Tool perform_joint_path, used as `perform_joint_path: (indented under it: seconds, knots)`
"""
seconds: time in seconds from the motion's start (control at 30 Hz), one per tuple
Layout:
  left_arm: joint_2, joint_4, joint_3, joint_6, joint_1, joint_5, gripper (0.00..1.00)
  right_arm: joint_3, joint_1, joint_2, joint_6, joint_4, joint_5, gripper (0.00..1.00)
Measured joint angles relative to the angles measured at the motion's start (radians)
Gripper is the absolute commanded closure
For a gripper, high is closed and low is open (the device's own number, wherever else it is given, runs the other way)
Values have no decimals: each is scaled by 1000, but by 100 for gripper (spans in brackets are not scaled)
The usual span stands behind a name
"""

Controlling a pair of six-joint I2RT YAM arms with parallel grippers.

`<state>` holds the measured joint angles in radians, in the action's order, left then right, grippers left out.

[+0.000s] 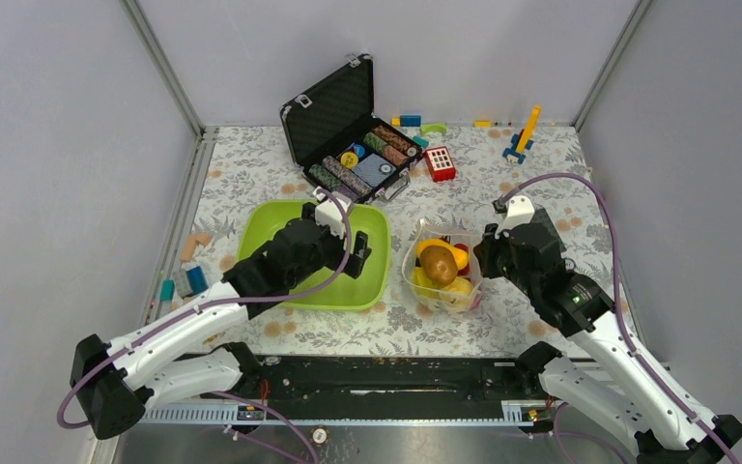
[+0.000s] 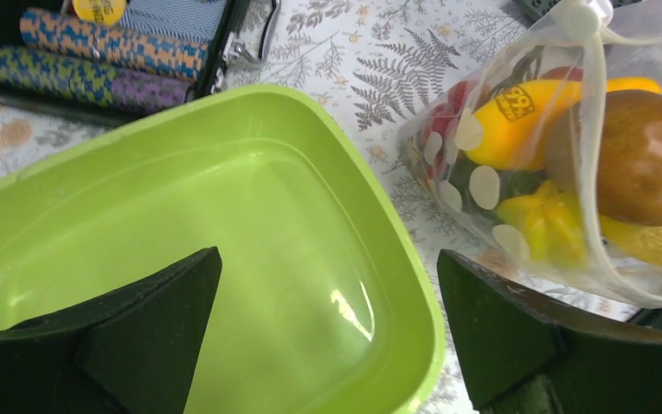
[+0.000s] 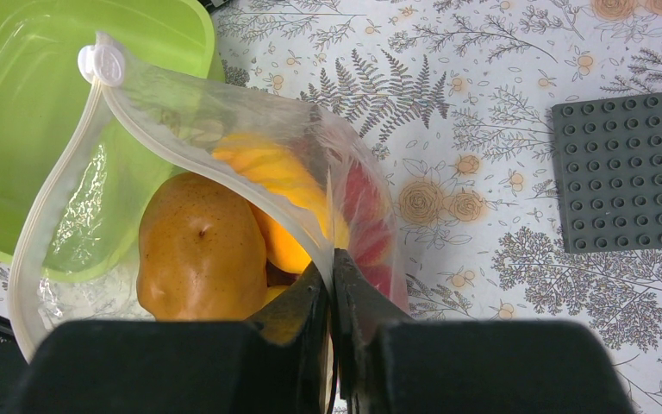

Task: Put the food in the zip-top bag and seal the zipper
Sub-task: Adjust the zipper food storage bag at the center of the board.

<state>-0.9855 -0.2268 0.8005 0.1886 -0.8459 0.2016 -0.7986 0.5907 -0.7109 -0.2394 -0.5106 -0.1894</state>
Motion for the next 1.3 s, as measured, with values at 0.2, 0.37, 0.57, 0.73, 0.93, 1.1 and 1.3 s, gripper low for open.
perform_joint_path:
  seconds: [0.2,0.37,0.57,0.73,0.93,1.1,1.3]
  knots:
    - [-66,91,-18,-143,69,-122,1,0,0,-23,0,0,0,89]
    - [-216,77,94,-275,117,-277,1,0,0,-56,8,0,20,89]
    - [-299,52,170,-382,119,-473,1,-19,0,-85,12,-2,27,89]
    - [-374,57,215,-401,119,-533,1,-48,0,-104,19,-3,35,88]
    - [-500,50,311,-404,120,-637,1,-78,0,-138,25,-3,34,88]
    - [-546,47,355,-402,121,-767,2,-108,-9,-195,35,-1,34,88]
    - [-554,84,359,-394,121,-892,2,-138,-66,-252,77,32,91,88]
